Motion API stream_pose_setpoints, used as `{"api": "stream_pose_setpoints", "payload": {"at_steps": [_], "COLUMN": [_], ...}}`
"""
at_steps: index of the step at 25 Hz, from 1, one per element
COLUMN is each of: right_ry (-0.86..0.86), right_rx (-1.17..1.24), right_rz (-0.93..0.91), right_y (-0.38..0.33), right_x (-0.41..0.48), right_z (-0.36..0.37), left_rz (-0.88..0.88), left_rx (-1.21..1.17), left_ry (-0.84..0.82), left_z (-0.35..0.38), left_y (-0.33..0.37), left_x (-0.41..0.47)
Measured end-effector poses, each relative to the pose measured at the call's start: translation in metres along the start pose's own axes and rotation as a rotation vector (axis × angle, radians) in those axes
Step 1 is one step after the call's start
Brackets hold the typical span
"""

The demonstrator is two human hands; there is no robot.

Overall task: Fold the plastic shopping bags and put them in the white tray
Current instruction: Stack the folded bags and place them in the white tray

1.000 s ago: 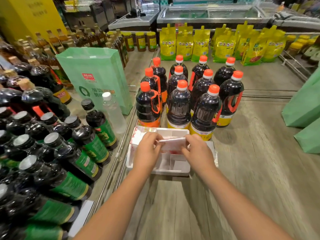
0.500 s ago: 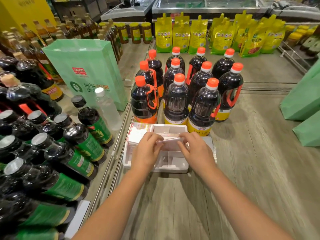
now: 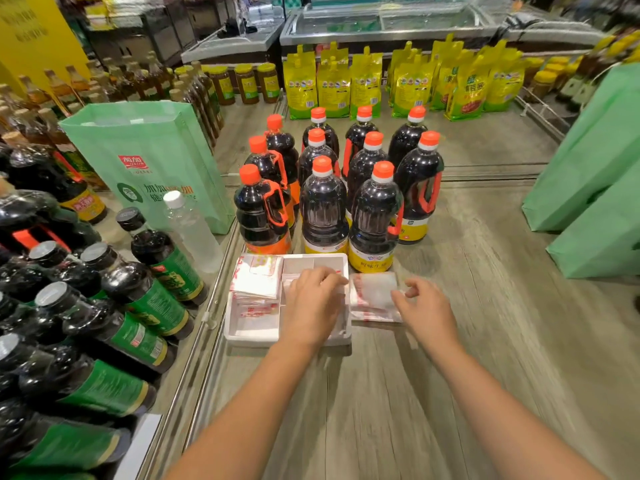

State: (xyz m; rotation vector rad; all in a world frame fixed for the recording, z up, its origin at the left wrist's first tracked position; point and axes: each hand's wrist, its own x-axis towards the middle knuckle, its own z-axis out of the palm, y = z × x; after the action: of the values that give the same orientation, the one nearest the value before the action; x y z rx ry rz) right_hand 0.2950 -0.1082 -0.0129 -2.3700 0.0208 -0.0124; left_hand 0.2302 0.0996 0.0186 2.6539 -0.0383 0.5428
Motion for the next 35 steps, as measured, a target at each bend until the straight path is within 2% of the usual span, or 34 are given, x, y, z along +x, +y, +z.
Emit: {"api": "stream_pose_setpoints", "payload": {"at_steps": [4, 9, 16, 18, 20, 23, 25, 30, 35], "right_ry": [-0.133, -0.218, -0.436, -0.481, -0.502, -0.492, -0.48, -0.442, -0.465], "right_rx": [0.021, 0.052, 0.351, 0.378, 0.415, 0.533, 0.592, 0.631, 0.526], "right_rz": [0.073, 0.122, 0.199, 0.219, 0.262, 0.308, 0.282, 0.163, -0.018], "right_y": [0.001, -0.004, 0.025, 0.032, 0.041, 0.056, 0.06, 0.05, 0.005], "right_x": [0.013, 0.025, 0.027, 0.018, 0.011, -0.001, -0.011, -0.029, -0.04], "right_z": [0.005, 0.018, 0.006, -0.005, -0.012, -0.02, -0.026, -0.035, -0.029], "left_rz": [0.017, 0.032, -0.003, -0.022, -0.037, 0.048, 0.067, 0.048, 0.03], "left_rx": [0.077, 0.129, 0.202, 0.273, 0.356, 0.443, 0.408, 0.127, -0.171], "left_ry": [-0.093, -0.062, -0.072, -0.128, -0.261, -0.417, -0.434, -0.306, -0.183], "left_z": [0.02, 0.034, 0.047, 0.047, 0.045, 0.045, 0.043, 0.032, 0.001], "left_y": [0.026, 0.025, 0.028, 0.036, 0.049, 0.062, 0.067, 0.063, 0.039], "left_x": [0.005, 0.008, 0.008, 0.007, 0.006, 0.003, -0.001, -0.013, -0.018]}}
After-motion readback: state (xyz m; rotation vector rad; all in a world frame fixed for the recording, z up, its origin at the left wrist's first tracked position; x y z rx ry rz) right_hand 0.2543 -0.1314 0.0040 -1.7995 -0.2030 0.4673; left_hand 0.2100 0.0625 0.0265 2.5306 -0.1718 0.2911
